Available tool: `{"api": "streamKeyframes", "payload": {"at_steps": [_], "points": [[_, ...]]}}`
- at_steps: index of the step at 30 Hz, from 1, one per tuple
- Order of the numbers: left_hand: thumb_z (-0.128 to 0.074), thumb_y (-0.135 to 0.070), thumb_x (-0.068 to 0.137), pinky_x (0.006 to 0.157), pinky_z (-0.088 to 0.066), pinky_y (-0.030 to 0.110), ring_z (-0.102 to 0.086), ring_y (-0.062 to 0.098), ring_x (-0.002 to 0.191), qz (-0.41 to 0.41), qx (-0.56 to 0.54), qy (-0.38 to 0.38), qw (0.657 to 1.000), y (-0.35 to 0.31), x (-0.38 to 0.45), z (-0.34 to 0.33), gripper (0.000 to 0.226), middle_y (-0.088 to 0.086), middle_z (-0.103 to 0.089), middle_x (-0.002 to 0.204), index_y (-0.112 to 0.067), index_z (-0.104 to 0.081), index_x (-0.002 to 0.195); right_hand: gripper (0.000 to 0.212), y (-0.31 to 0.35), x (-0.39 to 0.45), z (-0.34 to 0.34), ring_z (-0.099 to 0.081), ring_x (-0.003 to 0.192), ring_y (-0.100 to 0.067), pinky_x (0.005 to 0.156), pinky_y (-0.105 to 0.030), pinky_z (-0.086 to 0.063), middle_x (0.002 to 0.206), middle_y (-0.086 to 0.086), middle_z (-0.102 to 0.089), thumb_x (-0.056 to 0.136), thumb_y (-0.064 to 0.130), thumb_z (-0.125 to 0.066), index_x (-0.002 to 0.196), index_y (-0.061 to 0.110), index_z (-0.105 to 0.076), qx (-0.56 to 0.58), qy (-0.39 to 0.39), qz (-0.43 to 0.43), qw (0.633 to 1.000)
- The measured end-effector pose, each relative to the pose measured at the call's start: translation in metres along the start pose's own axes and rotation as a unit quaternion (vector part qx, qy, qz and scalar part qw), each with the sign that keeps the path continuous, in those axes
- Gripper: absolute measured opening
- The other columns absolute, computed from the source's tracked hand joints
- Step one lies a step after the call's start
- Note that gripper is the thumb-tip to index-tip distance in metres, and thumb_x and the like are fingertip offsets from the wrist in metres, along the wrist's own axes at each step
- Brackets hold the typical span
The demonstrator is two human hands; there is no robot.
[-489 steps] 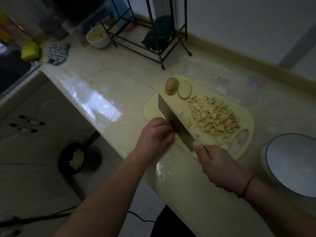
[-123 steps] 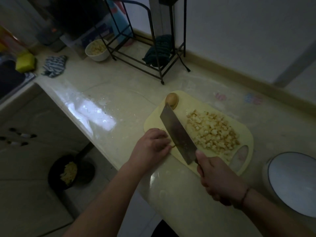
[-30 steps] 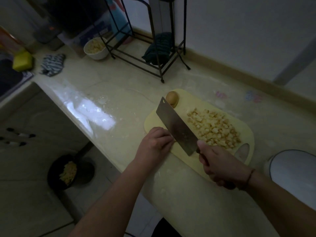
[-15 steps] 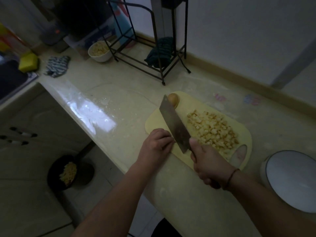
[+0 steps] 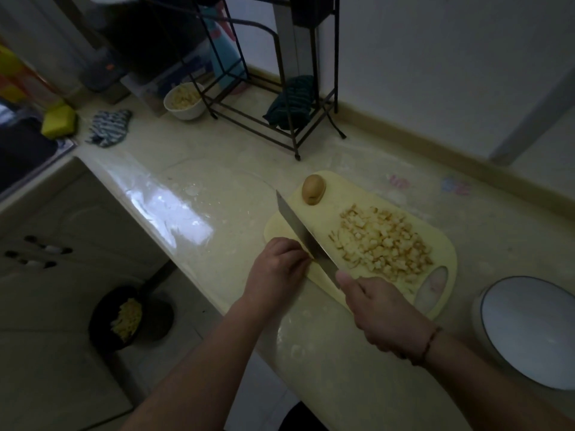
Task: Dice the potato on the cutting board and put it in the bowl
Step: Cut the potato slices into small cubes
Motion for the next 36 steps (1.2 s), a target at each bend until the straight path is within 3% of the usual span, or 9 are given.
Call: {"api": "streamKeyframes", "payload": {"at_steps": [8, 12, 18, 19, 24, 29, 32, 34, 36], "points": [[-0.061, -0.022, 0.089, 0.075, -0.049, 0.030, -0.062, 0.022, 0.088, 0.005, -0.009, 0.014, 1.000, -0.001, 0.003, -0.001, 0.025, 0.008, -0.070, 0.091, -0.004, -0.079, 0.090, 0.059, -0.003, -0.004, 0.002, -0.045, 0.037, -0.005, 0.043, -0.019, -0.032, 0.037, 0.005, -0.041, 0.095, 0.056, -0.036, 0.053, 0.015, -0.039, -0.068, -0.014, 0.016, 0.997], [-0.062, -0.021, 0.090, 0.074, -0.052, 0.032, -0.065, 0.025, 0.089, -0.004, -0.007, 0.020, 1.000, 0.001, 0.002, -0.002, 0.024, 0.009, -0.071, 0.094, -0.004, -0.079, 0.093, 0.060, -0.012, -0.013, 0.003, -0.047, 0.049, -0.008, 0.051, -0.020, -0.034, 0.048, 0.001, -0.046, 0.094, 0.057, -0.033, 0.053, 0.014, -0.041, -0.100, -0.015, 0.007, 0.995], [-0.063, -0.016, 0.091, 0.078, -0.053, 0.033, -0.066, 0.026, 0.092, -0.014, -0.027, 0.010, 1.000, 0.002, 0.002, -0.004, 0.022, 0.010, -0.072, 0.097, -0.002, -0.079, 0.091, 0.059, -0.002, 0.008, -0.006, -0.046, 0.049, -0.008, 0.050, -0.022, -0.032, 0.049, 0.004, -0.045, 0.096, 0.055, -0.032, 0.053, 0.015, -0.041, -0.101, -0.009, 0.015, 0.995], [-0.063, -0.016, 0.091, 0.079, -0.054, 0.033, -0.067, 0.026, 0.092, -0.017, -0.026, 0.009, 0.999, 0.002, 0.002, -0.005, 0.022, 0.010, -0.073, 0.097, -0.001, -0.078, 0.091, 0.060, -0.002, 0.012, -0.006, -0.046, 0.047, -0.009, 0.051, -0.026, -0.033, 0.048, 0.004, -0.045, 0.096, 0.055, -0.031, 0.053, 0.015, -0.041, -0.093, -0.002, 0.010, 0.996], [-0.068, -0.014, 0.090, 0.082, -0.055, 0.031, -0.064, 0.021, 0.094, -0.040, -0.026, 0.008, 0.999, 0.002, 0.004, -0.002, 0.016, 0.010, -0.071, 0.094, -0.002, -0.078, 0.088, 0.059, -0.020, 0.016, 0.008, -0.031, 0.034, -0.015, 0.039, -0.019, -0.028, 0.048, -0.003, -0.037, 0.092, 0.064, -0.031, 0.062, 0.015, -0.043, 0.103, 0.058, -0.096, 0.988], [-0.066, -0.017, 0.090, 0.080, -0.056, 0.032, -0.065, 0.019, 0.093, -0.006, -0.036, 0.017, 0.999, 0.002, 0.003, 0.001, 0.018, 0.008, -0.071, 0.097, -0.004, -0.078, 0.091, 0.059, -0.013, 0.012, 0.000, -0.040, 0.034, -0.016, 0.036, -0.020, -0.031, 0.047, -0.004, -0.044, 0.092, 0.065, -0.032, 0.057, 0.018, -0.041, 0.033, 0.042, -0.035, 0.998], [-0.066, -0.012, 0.088, 0.079, -0.054, 0.034, -0.064, 0.022, 0.092, 0.004, -0.036, -0.048, 0.998, 0.000, -0.001, 0.022, 0.014, 0.009, -0.069, 0.096, -0.003, -0.076, 0.089, 0.058, -0.005, 0.008, -0.004, -0.046, 0.042, -0.009, 0.047, -0.023, -0.037, 0.051, 0.000, -0.048, 0.095, 0.058, -0.033, 0.056, 0.016, -0.041, -0.056, 0.011, 0.011, 0.998], [-0.066, -0.012, 0.085, 0.083, -0.050, 0.034, -0.060, 0.026, 0.093, 0.006, -0.019, -0.114, 0.993, -0.006, 0.000, 0.042, 0.013, 0.012, -0.064, 0.096, -0.001, -0.074, 0.086, 0.058, 0.001, 0.005, -0.007, -0.046, 0.049, -0.006, 0.050, -0.020, -0.032, 0.052, 0.004, -0.048, 0.096, 0.056, -0.033, 0.055, 0.017, -0.041, -0.088, -0.003, 0.035, 0.995], [-0.064, -0.020, 0.085, 0.090, -0.045, 0.038, -0.058, 0.029, 0.094, -0.033, -0.003, -0.096, 0.995, -0.016, 0.009, 0.052, 0.021, 0.012, -0.063, 0.097, -0.001, -0.073, 0.089, 0.056, 0.005, 0.002, -0.010, -0.045, 0.053, -0.003, 0.050, -0.016, -0.031, 0.054, 0.004, -0.048, 0.097, 0.055, -0.033, 0.055, 0.017, -0.043, -0.103, -0.011, 0.048, 0.993]]}}
Point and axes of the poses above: each hand's wrist, its own x-axis towards the middle knuckle, its own z-axis out of the back of the hand, y = z × x, the point moved 6 cm from there along x, towards the middle knuckle
